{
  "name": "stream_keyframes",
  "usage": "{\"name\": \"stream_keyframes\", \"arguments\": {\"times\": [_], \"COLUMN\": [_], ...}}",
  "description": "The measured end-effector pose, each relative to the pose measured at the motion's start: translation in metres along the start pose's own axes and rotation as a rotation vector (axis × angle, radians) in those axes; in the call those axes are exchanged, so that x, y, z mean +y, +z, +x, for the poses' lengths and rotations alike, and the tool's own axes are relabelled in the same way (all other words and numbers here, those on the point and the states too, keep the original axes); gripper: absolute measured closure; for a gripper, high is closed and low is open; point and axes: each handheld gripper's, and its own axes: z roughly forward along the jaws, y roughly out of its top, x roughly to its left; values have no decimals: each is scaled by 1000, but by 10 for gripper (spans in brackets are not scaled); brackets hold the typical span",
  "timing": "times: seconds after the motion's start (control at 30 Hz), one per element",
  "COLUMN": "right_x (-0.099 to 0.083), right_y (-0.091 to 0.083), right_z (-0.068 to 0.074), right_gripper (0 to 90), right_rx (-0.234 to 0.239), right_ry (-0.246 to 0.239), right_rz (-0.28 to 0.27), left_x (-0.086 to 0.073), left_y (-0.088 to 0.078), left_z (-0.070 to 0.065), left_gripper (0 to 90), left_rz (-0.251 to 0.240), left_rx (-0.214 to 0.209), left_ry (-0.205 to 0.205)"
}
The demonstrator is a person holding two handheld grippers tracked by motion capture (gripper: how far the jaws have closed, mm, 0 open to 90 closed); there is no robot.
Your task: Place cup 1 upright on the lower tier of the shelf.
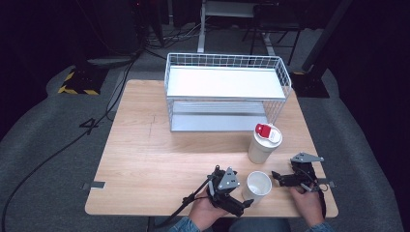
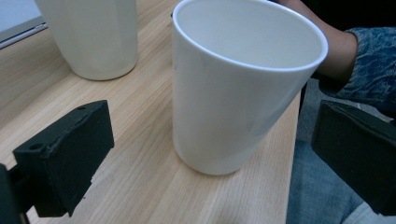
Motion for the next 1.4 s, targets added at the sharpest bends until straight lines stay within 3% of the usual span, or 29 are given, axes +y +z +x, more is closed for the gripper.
{"name": "stream_keyframes", "arguments": {"times": [0.23,0.57,0.8,1.0,1.4], "right_x": [0,0,0,0,0], "right_y": [0,0,0,0,0], "right_z": [0,0,0,0,0], "right_gripper": [6,7,6,6,6], "right_rx": [0,0,0,0,0], "right_ry": [1,0,0,-1,1], "right_rz": [-1,0,-1,0,-1], "left_x": [-1,-6,-6,-5,-5], "left_y": [15,39,42,44,44], "left_z": [-2,-4,-5,-7,-7], "left_gripper": [1,2,64,150,191], "left_rz": [-7,-2,-2,11,14], "left_rx": [-26,-47,-42,-39,-26], "left_ry": [6,-28,-42,-28,-24]}}
